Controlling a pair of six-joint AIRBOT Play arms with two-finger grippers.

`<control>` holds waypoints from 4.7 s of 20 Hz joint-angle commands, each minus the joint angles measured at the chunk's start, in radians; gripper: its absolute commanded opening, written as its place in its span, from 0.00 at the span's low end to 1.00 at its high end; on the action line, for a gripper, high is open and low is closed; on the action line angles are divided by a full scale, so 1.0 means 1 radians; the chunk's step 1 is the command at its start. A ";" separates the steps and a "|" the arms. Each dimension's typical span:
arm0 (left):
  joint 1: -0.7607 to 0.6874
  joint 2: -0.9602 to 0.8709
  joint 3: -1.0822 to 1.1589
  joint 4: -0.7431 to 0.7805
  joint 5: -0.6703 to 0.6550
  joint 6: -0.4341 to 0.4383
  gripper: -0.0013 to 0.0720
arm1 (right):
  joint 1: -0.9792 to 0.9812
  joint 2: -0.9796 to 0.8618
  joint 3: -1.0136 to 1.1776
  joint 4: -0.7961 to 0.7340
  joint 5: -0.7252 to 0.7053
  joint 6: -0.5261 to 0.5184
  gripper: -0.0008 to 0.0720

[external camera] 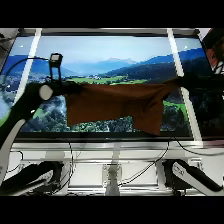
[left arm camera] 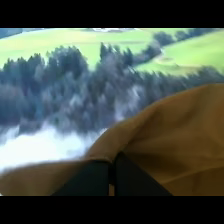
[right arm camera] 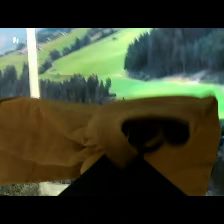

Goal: Fold the clothes and pants, and hang the long-sleeved shirts on hangers.

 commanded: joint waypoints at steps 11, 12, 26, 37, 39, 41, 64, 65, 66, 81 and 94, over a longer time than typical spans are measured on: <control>0.000 -0.092 -0.005 -0.100 0.500 0.002 0.17 | 0.038 -0.186 -0.006 0.145 -0.400 -0.003 0.82; 0.000 -0.092 -0.005 -0.100 0.521 0.002 0.55 | 0.036 -0.186 -0.006 0.123 -0.403 -0.002 0.86; 0.201 0.053 -0.005 -0.016 0.043 0.009 0.96 | -0.072 -0.280 -0.190 -0.023 -0.001 -0.255 0.65; 0.321 0.150 -0.005 -0.032 -0.391 0.101 0.96 | 0.054 -0.440 -0.200 0.048 -0.218 -0.255 0.62; 0.350 0.150 -0.005 -0.032 -0.432 0.153 0.96 | 0.054 -0.460 -0.200 0.055 -0.165 -0.268 0.59; 0.401 0.150 -0.005 -0.032 -0.435 0.168 0.96 | 0.054 -0.471 -0.200 0.054 -0.100 -0.316 0.56; 0.703 0.071 -0.402 -0.604 -0.397 0.509 0.93 | -0.022 -0.447 -0.192 0.204 -0.179 -0.308 0.03; 0.697 0.031 -0.402 -0.623 -0.389 0.527 0.87 | -0.022 -0.444 -0.192 0.205 -0.178 -0.307 0.03; 0.686 -0.006 -0.402 -0.639 -0.380 0.548 0.84 | -0.022 -0.442 -0.192 0.204 -0.176 -0.307 0.03; 0.513 -0.111 -0.312 -0.826 -0.204 0.600 0.04 | -0.022 -0.359 -0.183 0.202 -0.013 -0.378 0.03; 0.513 0.517 0.207 -0.832 -0.035 0.717 0.04 | -0.022 0.332 0.317 0.115 0.063 -0.349 0.03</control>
